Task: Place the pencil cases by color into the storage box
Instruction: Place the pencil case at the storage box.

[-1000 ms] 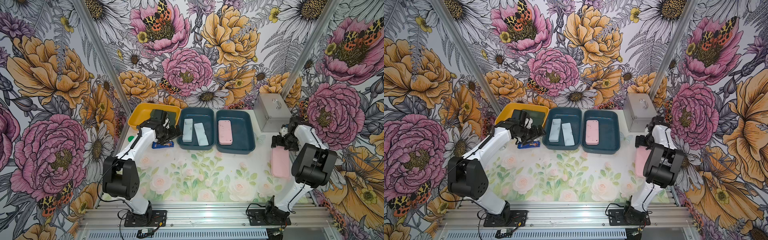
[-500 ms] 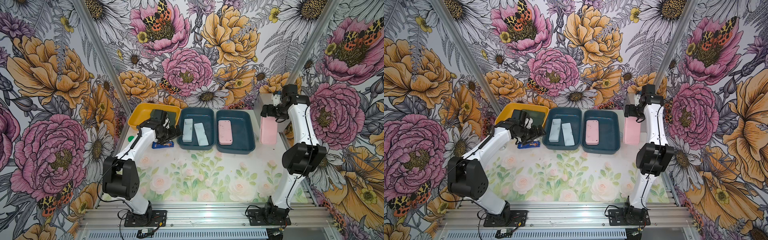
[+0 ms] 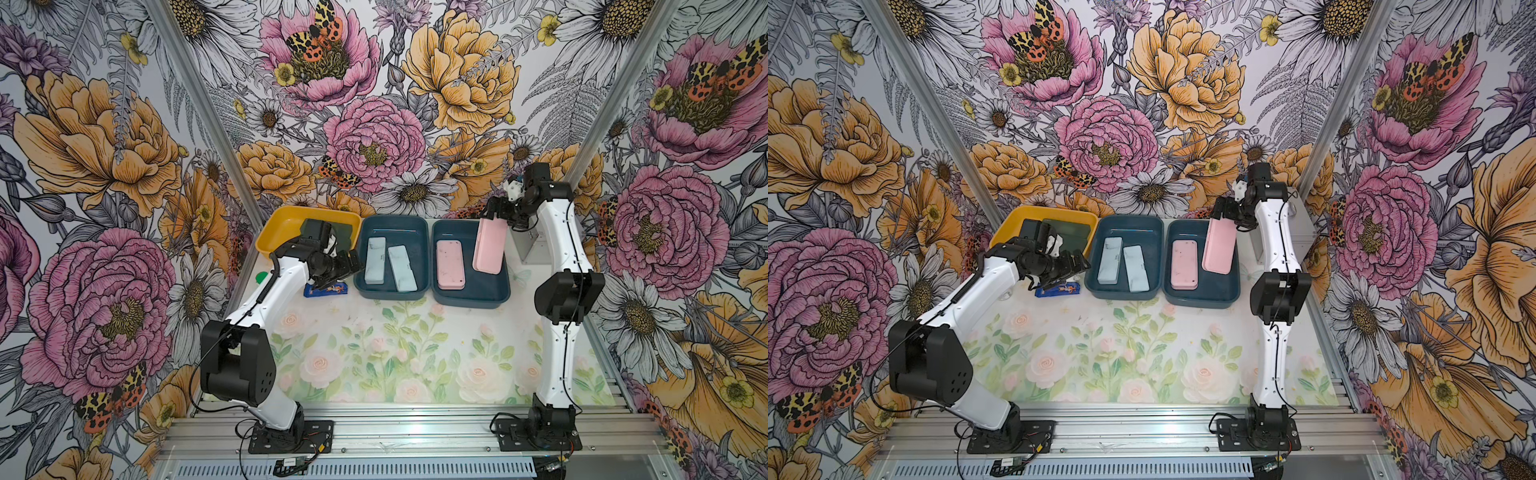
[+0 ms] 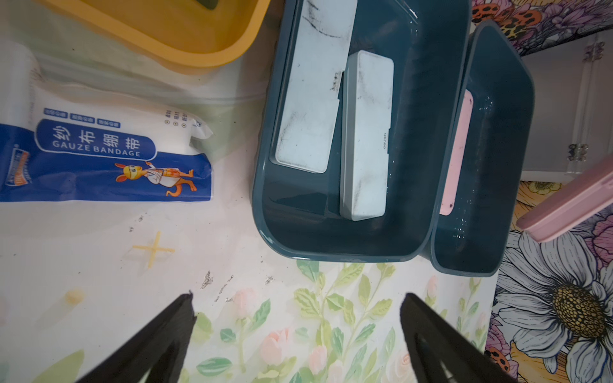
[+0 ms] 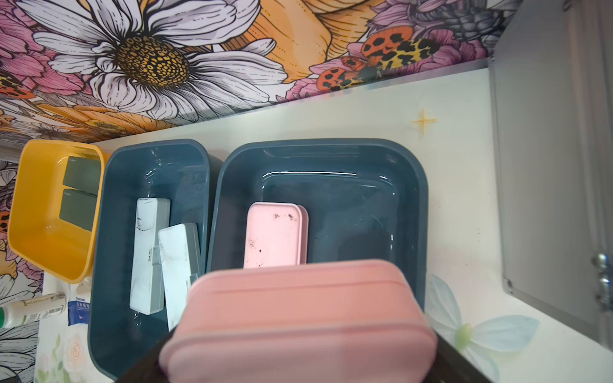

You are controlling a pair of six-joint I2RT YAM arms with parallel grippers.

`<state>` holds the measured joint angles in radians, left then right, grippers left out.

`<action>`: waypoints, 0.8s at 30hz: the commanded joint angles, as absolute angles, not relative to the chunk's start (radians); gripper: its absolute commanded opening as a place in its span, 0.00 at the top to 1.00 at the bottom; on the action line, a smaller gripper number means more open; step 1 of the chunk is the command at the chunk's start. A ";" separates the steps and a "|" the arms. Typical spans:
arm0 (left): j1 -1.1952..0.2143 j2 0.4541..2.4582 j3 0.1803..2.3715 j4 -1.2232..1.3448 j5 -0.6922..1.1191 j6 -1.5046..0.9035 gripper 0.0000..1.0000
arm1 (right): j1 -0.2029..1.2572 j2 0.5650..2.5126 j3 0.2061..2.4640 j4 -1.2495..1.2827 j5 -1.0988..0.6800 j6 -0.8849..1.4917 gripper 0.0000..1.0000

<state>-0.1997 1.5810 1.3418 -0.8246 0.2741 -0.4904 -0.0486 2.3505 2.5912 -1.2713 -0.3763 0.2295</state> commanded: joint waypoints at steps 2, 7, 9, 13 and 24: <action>-0.190 1.538 1.321 -0.817 0.242 -0.507 0.01 | -0.044 2.396 2.619 -1.258 -0.430 0.286 0.21; -0.185 1.522 1.309 -0.818 0.228 -0.521 0.01 | -0.035 2.431 2.577 -1.259 -0.423 0.283 0.21; -0.185 1.522 1.307 -0.818 0.227 -0.524 0.01 | -0.034 2.442 2.559 -1.260 -0.429 0.274 0.20; -0.183 1.534 1.319 -0.818 0.222 -0.528 0.01 | -0.027 2.467 2.527 -1.280 -0.423 0.249 0.20; -0.186 1.534 1.352 -0.818 0.191 -0.561 0.01 | -0.026 2.566 2.535 -1.335 -0.346 0.206 0.18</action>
<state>-0.1940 1.5513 1.3277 -0.8253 0.2234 -0.5442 -0.0319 2.5435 2.5278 -1.3140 -0.3809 0.2283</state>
